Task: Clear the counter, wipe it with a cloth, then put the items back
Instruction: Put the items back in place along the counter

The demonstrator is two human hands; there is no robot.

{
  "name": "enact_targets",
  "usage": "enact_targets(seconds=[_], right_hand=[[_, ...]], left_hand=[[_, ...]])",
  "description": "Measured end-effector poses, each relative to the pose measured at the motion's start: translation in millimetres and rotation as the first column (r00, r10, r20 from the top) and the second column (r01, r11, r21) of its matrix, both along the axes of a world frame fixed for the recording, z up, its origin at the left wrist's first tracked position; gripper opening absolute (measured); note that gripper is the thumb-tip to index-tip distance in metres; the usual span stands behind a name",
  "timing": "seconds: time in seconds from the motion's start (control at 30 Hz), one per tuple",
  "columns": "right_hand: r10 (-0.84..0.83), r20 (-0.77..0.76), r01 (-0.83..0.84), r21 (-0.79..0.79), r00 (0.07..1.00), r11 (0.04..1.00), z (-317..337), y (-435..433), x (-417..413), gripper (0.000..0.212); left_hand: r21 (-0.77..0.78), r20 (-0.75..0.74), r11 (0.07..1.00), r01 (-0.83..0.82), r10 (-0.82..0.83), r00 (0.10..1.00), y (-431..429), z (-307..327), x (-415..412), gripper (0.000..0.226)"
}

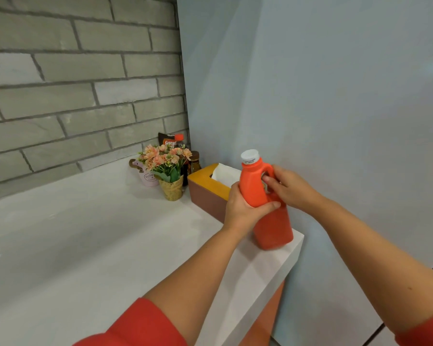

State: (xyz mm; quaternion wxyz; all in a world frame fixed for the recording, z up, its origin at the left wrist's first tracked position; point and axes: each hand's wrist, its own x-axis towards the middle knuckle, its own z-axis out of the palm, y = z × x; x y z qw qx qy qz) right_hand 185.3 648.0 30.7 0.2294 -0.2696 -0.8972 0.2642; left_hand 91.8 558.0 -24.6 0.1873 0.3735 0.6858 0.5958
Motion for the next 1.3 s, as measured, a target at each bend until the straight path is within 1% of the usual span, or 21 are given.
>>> enact_targets(seconds=[0.07, 0.2, 0.27, 0.37, 0.43, 0.47, 0.5, 0.53, 0.6, 0.67, 0.7, 0.8, 0.93, 1.07, 1.13, 1.2, 1.3], right_hand=[[0.007, 0.082, -0.014, 0.081, 0.997, 0.997, 3.2, -8.1, -6.9, 0.015], [0.003, 0.270, -0.059, 0.201, 0.963, 0.978, 19.1, -34.4, -21.6, 0.016], [0.032, 0.312, -0.102, 0.213, 0.950, 0.972, 27.5, -51.1, -31.4, 0.020], [0.124, 0.328, -0.197, 0.197, 0.936, 0.961, 37.9, -79.0, -51.8, 0.026], [0.200, 0.334, -0.274, 0.193, 0.921, 0.942, 45.0, -101.0, -68.3, 0.023], [0.248, 0.323, -0.316, 0.179, 0.913, 0.932, 47.2, -115.8, -81.0, 0.019], [0.273, 0.305, -0.331, 0.158, 0.913, 0.930, 49.8, -126.8, -87.8, 0.016], [0.303, 0.276, -0.349, 0.137, 0.912, 0.927, 51.4, -138.6, -96.2, 0.017], [0.353, 0.214, -0.380, 0.096, 0.911, 0.920, 50.3, -162.5, -122.1, 0.012], [0.378, 0.158, -0.393, 0.075, 0.912, 0.917, 49.0, -187.3, -151.1, 0.025], [0.381, 0.142, -0.392, 0.060, 0.913, 0.918, 48.0, -200.0, -166.3, 0.028], [0.382, 0.090, -0.385, 0.012, 0.920, 0.923, 46.7, -234.6, -209.6, 0.025], [0.372, -0.001, -0.367, -0.153, 0.928, 0.918, 49.8, -274.6, -261.9, 0.024], [0.354, -0.075, -0.361, -0.270, 0.932, 0.893, 47.9, -305.3, -310.7, 0.021], [0.317, -0.123, -0.340, -0.332, 0.940, 0.880, 43.7, -318.2, -334.9, 0.020], [0.296, -0.171, -0.338, -0.335, 0.940, 0.880, 37.5, -328.9, -357.7, 0.020], [0.275, -0.211, -0.333, -0.328, 0.938, 0.884, 28.9, -338.6, -389.7, 0.022]], left_hand=[[-0.012, 0.014, 1.000, -0.018, 0.018, 1.000, -8.5, -0.7, -6.1, 0.076], [0.010, 0.047, 0.999, -0.042, 0.041, 0.998, -33.5, 4.4, -19.8, 0.081], [0.032, 0.063, 0.998, -0.053, 0.051, 0.997, -50.1, 8.6, -30.2, 0.075], [0.073, 0.059, 0.995, -0.060, 0.056, 0.997, -83.0, 17.5, -50.0, 0.067], [0.074, 0.052, 0.991, -0.108, 0.104, 0.993, -106.5, 24.9, -65.0, 0.052], [0.069, 0.059, 0.987, -0.144, 0.140, 0.988, -123.0, 27.8, -76.2, 0.048], [0.063, 0.068, 0.985, -0.158, 0.153, 0.986, -133.4, 31.7, -82.9, 0.048], [0.054, 0.077, 0.984, -0.172, 0.168, 0.983, -145.7, 35.0, -90.7, 0.053], [0.013, 0.059, 0.975, -0.222, 0.221, 0.973, -176.6, 40.7, -110.2, 0.064], [-0.038, -0.005, 0.961, -0.275, 0.275, 0.962, -207.3, 47.5, -129.4, 0.061], [-0.051, -0.038, 0.954, -0.294, 0.293, 0.955, -222.3, 49.8, -140.2, 0.058], [-0.093, -0.119, 0.925, -0.369, 0.357, 0.926, -262.9, 53.7, -171.8, 0.061], [-0.115, -0.176, 0.841, -0.529, 0.507, 0.844, -308.2, 46.0, -210.0, 0.069], [-0.129, -0.178, 0.738, -0.662, 0.640, 0.748, -334.1, 33.5, -240.0, 0.055], [-0.118, -0.150, 0.717, -0.687, 0.671, 0.726, -339.4, 26.8, -252.8, 0.047], [-0.140, -0.130, 0.719, -0.680, 0.668, 0.733, -341.5, 19.9, -263.8, 0.043], [-0.197, -0.131, 0.741, -0.642, 0.629, 0.766, -342.3, 9.1, -282.3, 0.050]])
